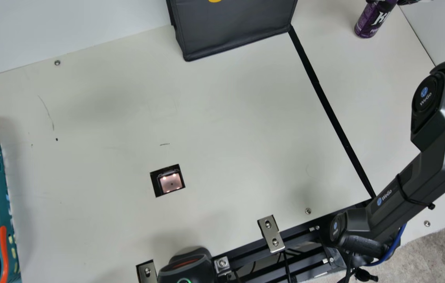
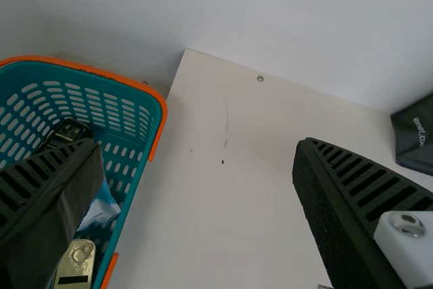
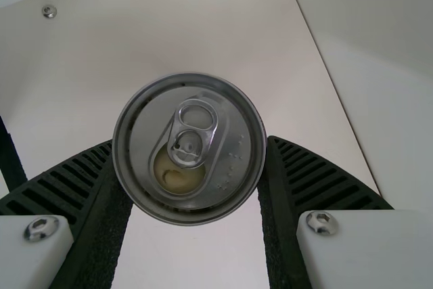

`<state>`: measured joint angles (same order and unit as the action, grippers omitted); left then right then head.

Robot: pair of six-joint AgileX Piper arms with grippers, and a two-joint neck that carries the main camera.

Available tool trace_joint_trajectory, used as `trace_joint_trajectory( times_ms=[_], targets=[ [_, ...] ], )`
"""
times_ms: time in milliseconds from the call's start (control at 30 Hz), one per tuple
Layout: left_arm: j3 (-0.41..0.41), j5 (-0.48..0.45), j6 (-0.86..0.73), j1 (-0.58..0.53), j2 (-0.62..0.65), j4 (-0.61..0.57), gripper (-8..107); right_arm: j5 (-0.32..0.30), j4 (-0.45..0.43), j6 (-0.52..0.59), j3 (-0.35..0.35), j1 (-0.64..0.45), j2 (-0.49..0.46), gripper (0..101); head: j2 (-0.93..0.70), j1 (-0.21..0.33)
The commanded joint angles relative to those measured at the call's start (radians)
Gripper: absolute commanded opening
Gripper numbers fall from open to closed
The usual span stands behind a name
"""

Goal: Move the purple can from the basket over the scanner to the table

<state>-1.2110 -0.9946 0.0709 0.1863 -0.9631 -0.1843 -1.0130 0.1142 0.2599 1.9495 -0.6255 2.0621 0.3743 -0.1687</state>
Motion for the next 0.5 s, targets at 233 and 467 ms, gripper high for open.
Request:
trace_joint_trajectory(
  times_ms=[233,467],
  targets=[
    [0.000,0.000,0.000,0.000,0.000,0.000,90,0.001,-0.006,0.004,-0.010,-0.010,0.000,53,0.002,0.030],
    [0.000,0.000,0.000,0.000,0.000,0.000,90,0.002,-0.007,0.008,-0.020,-0.016,-0.004,76,0.002,0.030]
  ],
)
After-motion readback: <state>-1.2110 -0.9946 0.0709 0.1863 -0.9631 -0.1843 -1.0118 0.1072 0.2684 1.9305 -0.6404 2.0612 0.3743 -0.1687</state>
